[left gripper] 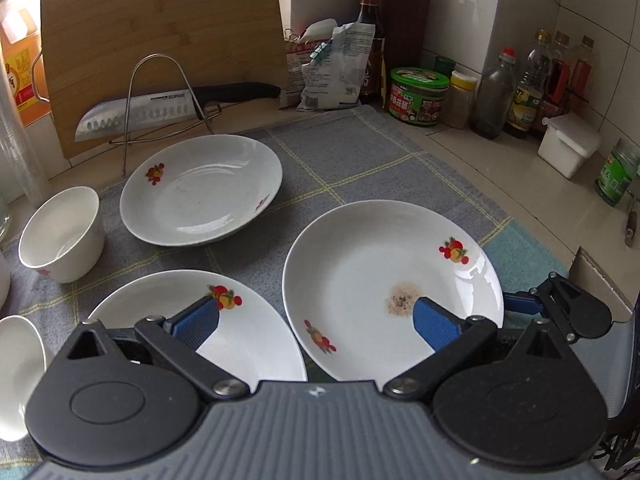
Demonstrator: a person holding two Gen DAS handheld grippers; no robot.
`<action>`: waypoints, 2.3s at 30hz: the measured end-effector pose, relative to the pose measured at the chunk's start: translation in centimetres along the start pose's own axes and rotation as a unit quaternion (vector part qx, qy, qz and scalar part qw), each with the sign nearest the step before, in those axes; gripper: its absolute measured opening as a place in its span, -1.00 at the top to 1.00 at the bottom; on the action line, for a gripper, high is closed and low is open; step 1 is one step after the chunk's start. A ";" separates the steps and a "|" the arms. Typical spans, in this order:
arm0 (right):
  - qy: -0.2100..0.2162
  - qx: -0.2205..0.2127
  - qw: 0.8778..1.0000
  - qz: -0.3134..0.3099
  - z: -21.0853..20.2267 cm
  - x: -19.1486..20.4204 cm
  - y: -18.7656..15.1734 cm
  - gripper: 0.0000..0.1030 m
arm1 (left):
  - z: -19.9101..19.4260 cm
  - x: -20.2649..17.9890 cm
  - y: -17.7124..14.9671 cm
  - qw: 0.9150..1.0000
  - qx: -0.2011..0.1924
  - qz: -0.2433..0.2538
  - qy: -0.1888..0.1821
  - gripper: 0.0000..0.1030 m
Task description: Organize plates and bowls
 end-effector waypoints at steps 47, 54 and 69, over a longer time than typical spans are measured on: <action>0.039 -0.016 0.999 -0.024 0.1 -0.2 -0.1 -1.00 | 12.3 0.0 4.9 0.957 0.151 0.137 -0.208 -0.62; 0.047 -0.020 0.998 -0.029 0.4 -0.3 0.1 -1.00 | 12.5 -0.2 5.1 0.956 0.155 0.137 -0.207 -0.62; 0.060 -0.019 0.997 -0.037 0.7 -0.6 0.3 -1.00 | 13.0 -0.6 5.4 0.952 0.171 0.152 -0.206 -0.62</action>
Point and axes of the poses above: each gripper's, at about its wrist camera, not at the fingertips, and z roughly the way its jaws point, x to its left, y to its top, the point moved 4 cm from there along z, roughly the way its jaws point, and after that the axes turned 14 degrees about z, right-handed, at the moved point
